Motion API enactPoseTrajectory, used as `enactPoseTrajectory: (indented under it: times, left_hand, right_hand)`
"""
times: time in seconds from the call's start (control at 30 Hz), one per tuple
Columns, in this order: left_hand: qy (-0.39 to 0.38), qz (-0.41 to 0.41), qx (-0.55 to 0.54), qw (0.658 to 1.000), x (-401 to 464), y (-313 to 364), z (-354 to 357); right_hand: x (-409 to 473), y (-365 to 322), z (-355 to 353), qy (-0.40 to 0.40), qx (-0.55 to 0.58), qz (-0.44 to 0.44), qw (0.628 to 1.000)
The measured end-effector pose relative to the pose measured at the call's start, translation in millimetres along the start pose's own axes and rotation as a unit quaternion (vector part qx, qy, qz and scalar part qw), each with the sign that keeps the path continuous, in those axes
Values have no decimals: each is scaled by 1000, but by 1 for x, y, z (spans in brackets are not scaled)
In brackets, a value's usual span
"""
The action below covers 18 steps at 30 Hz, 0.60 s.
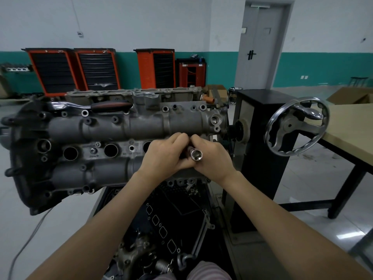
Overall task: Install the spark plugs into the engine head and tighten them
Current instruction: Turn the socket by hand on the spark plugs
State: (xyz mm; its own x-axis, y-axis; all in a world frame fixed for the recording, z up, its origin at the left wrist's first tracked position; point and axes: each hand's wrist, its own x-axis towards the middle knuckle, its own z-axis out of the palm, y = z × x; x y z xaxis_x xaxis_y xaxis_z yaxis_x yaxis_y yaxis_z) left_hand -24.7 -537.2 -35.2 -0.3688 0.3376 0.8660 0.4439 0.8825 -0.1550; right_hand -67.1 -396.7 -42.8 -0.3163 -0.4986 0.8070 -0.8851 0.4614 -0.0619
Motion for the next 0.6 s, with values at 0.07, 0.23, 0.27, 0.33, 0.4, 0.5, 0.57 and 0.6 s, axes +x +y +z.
enactPoseTrajectory:
  times: [0.07, 0.23, 0.27, 0.33, 0.4, 0.5, 0.57, 0.6]
  left_hand:
    - [2, 5, 7, 1000, -1, -1, 1]
    - [6, 22, -32, 999, -3, -1, 1]
    - [6, 21, -42, 999, -3, 0, 1]
    - [5, 19, -42, 999, -2, -1, 1]
    - [2, 11, -34, 999, -3, -1, 2]
    - [2, 0, -24, 1000, -2, 0, 2]
    - [12, -3, -13, 1000, -2, -1, 2]
    - [18, -3, -3, 1000, -2, -1, 3]
  right_hand:
    - [0, 0, 1, 18, 6, 16, 1000]
    - [0, -3, -1, 9, 18, 18, 1000]
    - [-1, -3, -2, 1, 14, 11, 1000]
    - [-1, -4, -2, -12, 4, -1, 1000]
    - [0, -3, -2, -16, -1, -12, 1000]
    - [-1, -1, -1, -13, -3, -8, 1000]
    - [-1, -1, 0, -3, -4, 3, 1000]
    - [-1, -1, 0, 1, -5, 8, 1000]
